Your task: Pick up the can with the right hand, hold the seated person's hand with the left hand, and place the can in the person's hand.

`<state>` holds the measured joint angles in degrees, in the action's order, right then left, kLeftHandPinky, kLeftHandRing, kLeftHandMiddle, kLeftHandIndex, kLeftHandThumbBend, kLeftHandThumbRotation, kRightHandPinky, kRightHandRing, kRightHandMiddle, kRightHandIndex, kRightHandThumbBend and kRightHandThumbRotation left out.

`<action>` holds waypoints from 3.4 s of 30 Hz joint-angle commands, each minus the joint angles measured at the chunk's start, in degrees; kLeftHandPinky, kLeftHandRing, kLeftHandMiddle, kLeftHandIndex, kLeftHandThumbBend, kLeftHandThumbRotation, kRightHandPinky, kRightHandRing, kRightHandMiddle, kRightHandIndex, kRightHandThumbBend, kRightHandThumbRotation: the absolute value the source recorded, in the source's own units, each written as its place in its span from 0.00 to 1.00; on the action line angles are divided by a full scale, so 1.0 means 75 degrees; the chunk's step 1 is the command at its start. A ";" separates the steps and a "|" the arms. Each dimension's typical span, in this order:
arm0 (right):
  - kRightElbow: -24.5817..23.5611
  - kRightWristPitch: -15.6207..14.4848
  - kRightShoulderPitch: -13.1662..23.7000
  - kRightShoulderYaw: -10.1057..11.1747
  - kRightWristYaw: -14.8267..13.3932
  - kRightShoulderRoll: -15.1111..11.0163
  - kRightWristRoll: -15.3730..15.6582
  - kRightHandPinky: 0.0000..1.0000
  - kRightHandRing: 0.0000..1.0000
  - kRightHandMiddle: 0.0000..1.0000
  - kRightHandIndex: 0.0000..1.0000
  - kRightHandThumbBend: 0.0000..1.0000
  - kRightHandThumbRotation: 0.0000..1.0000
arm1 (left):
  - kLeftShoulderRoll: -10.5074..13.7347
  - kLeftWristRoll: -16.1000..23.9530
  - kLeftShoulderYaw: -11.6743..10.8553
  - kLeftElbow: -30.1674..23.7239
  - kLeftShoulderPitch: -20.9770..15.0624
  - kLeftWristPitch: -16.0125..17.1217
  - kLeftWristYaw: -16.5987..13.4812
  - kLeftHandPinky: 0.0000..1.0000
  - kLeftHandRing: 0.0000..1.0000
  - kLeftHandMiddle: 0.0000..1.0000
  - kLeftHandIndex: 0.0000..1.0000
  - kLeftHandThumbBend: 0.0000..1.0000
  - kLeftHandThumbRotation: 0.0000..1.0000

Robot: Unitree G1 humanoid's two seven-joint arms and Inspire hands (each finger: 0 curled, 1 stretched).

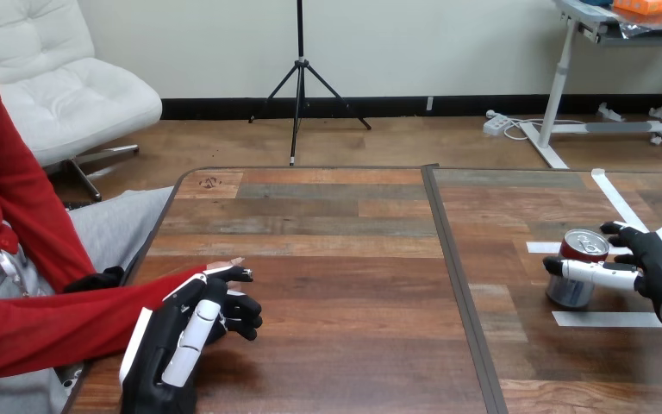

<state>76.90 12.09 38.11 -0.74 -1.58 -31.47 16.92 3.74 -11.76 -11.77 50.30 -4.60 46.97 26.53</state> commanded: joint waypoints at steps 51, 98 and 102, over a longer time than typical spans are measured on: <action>-0.0050 0.0251 0.0148 -0.0130 -0.0805 0.0554 0.0042 0.47 0.49 0.51 0.49 0.89 0.00 | 0.0054 -0.0052 0.0041 0.0045 -0.0481 0.0131 0.0103 0.33 0.42 0.47 0.61 0.68 0.78; -0.0190 0.0975 0.0212 -0.0177 -0.0812 0.0585 0.0068 0.35 0.40 0.44 0.46 0.82 0.00 | 0.0080 -0.0009 0.0036 0.0097 -0.0514 0.0153 0.0074 0.31 0.40 0.45 0.60 0.69 0.78; -0.0216 0.1139 0.0213 -0.0202 -0.0743 0.0563 0.0083 0.35 0.40 0.44 0.46 0.82 0.00 | 0.0058 -0.0125 0.0009 0.0086 -0.0506 0.0117 0.0188 0.32 0.40 0.45 0.60 0.69 0.78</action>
<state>76.90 17.38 37.05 -1.92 -6.99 -26.85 17.46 3.75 -11.86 -11.83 50.65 -4.67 46.98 27.01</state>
